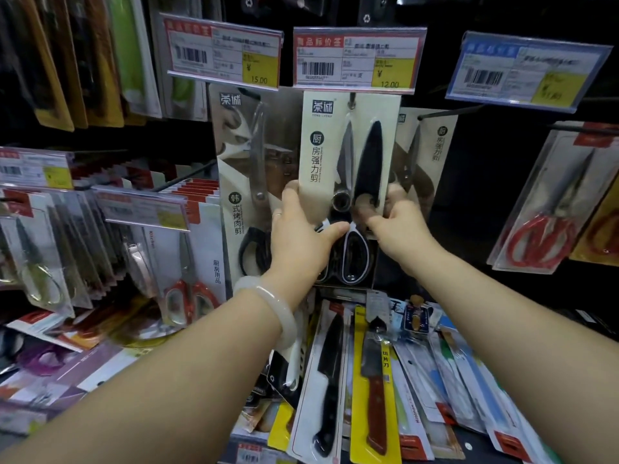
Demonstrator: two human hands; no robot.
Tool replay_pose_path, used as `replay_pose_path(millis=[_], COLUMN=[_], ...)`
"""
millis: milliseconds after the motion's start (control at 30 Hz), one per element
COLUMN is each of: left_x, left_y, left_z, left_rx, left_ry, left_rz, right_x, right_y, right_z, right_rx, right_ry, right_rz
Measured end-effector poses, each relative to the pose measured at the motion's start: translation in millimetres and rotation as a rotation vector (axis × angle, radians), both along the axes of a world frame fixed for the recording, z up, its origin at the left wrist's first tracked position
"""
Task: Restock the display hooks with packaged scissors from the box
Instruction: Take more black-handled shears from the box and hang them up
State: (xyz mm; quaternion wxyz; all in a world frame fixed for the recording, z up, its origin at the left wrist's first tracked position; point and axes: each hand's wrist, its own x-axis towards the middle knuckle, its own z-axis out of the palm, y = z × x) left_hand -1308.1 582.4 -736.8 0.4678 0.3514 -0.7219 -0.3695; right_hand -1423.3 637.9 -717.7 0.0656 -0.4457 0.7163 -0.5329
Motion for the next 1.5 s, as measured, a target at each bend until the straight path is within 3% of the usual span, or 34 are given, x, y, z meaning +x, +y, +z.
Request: replay_pose_path(millis=[233, 367, 500, 667, 900, 1033, 1133, 1300, 1500], left_x=[-12.6, -9.2, -16.2, -35.3, -110.7, -173.5, -216.5, -282.9, -349.3], left_y=[-4.5, 30.3, 53.8, 91.2, 185.3, 287.3, 372.0, 494.6, 589.0], left_z=[-1.2, -30.3, -62.5, -80.8, -88.5, -94.6, -103.2, -116.4, -136.8], left_rx=[0.076, -0.195, -0.332, -0.458, -0.632, -0.773, -0.838, -0.875, -0.889], left_ry=[-0.303, -0.598, -0.997, -1.213, -1.278, -1.265, -1.158, -1.133, -1.117], left_rz=[0.165, 0.200, 0.051, -0.081, -0.310, -0.517, -0.694, -0.939, -1.048], right_x=[-15.5, -17.6, -21.5, -34.0, -93.8, -136.9, -167.6, -218.6, -279.9], right_y=[-11.2, 18.6, 56.1, 110.4, 253.8, 382.4, 478.9, 603.7, 702.7], right_z=[-2.5, -27.1, -59.9, -85.7, -115.4, -131.1, -139.8, -147.4, -163.4], right_rx=[0.197, 0.506, 0.764, 0.867, 0.929, 1.031, 1.110, 1.177, 1.247], right_ry=[0.057, 0.379, 0.729, 0.714, 0.600, 0.426, 0.353, 0.201, 0.007], right_rz=[-0.217, -0.240, -0.080, -0.014, -0.197, -0.355, -0.495, -0.643, -0.712])
